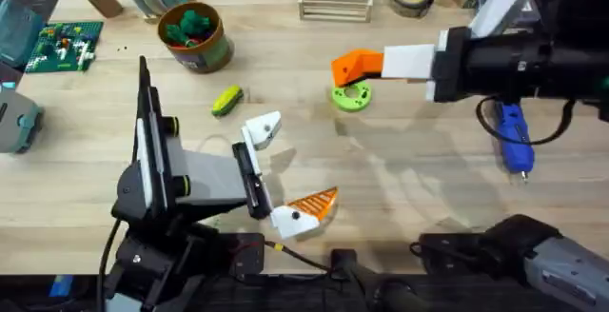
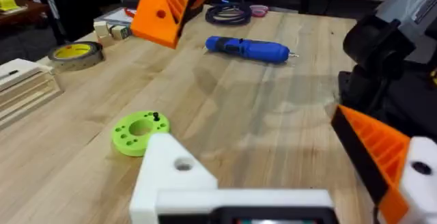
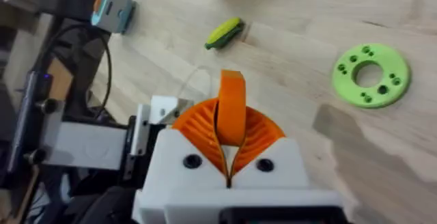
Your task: Pick up the gripper from the table and insert it into the empty holder that is missing its gripper. Then pick up a screw, insert it into the mounting hole, and use the screwdriver to tighten it. Finally, clean up the table by picking up the vegetable and placing it into the bucket.
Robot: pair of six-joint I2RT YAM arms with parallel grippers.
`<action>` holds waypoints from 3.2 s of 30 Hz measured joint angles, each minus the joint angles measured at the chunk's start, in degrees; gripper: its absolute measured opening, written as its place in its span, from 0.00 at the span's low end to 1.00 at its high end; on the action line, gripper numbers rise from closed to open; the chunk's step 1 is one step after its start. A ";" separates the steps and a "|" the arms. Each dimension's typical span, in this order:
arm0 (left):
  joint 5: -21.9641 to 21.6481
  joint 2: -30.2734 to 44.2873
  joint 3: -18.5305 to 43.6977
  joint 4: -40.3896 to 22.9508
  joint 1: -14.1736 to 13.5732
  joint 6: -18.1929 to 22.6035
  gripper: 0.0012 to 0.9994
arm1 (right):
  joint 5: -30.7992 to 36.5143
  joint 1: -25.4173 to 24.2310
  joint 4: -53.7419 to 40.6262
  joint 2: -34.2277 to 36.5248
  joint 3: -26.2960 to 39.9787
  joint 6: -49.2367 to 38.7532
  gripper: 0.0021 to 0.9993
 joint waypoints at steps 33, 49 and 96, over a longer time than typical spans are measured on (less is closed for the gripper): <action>0.48 0.00 0.01 0.00 0.00 0.00 0.99 | -32.60 0.00 10.73 8.82 -12.33 2.70 0.00; -0.30 0.00 -0.01 0.92 0.00 -8.82 0.99 | -39.92 0.00 12.37 16.67 -12.37 3.55 0.00; -0.47 0.00 -0.01 0.90 0.00 -8.33 0.99 | -51.51 0.00 42.97 33.63 -12.50 15.32 0.00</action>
